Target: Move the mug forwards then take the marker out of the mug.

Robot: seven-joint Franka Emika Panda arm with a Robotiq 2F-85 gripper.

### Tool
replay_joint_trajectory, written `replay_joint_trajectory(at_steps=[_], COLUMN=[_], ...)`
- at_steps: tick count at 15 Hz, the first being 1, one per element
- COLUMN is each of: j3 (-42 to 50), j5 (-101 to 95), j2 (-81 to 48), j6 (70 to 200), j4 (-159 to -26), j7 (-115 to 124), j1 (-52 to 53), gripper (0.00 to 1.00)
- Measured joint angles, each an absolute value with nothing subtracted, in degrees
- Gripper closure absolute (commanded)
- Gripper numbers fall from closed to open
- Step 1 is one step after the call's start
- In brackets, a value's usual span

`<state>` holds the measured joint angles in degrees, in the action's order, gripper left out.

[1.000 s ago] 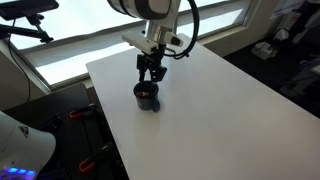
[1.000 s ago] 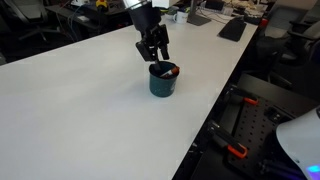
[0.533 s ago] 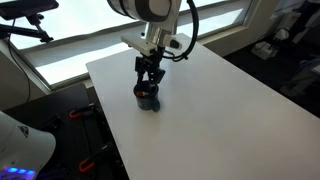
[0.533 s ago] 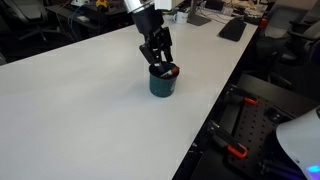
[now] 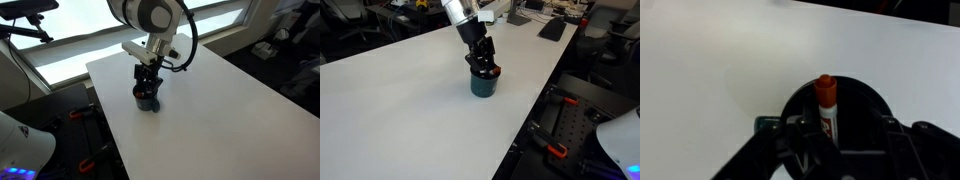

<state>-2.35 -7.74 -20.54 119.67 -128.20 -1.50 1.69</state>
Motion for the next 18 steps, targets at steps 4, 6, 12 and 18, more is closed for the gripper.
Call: replay_joint_trajectory(at_steps=[4,6,12,18], j3=[-2.4,-2.4,-2.4,-2.6], j5=[-7.7,-7.7,-7.7,-7.7], j2=[-21.3,-21.6,-21.6,-20.7], j6=[119.6,119.5,118.7,110.6], j4=[-128.2,-128.2,-128.0,-123.7], j7=[-3.1,-3.3,-3.3,-3.1], j1=[1.5,1.4,1.4,2.2], gripper=[1.00,0.95,0.95,0.95])
